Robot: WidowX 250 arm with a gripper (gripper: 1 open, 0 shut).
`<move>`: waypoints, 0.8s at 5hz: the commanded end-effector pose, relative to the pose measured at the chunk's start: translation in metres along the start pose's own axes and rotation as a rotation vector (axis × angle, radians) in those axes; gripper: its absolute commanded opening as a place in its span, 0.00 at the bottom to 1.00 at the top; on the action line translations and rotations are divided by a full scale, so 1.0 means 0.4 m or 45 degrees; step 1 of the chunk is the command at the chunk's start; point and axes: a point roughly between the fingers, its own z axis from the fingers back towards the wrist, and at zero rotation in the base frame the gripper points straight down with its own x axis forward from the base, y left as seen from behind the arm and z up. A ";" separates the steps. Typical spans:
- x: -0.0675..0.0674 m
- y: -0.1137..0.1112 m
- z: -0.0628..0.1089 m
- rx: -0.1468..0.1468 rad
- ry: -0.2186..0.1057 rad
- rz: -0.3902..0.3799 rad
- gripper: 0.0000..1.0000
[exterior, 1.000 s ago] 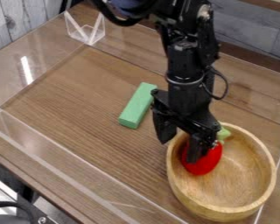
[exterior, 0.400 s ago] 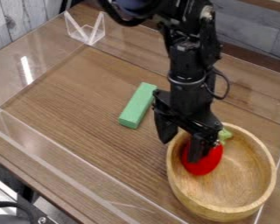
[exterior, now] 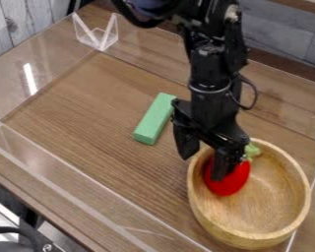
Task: Move the red fruit to the left
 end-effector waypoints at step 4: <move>0.028 0.008 0.019 0.016 -0.058 0.009 0.00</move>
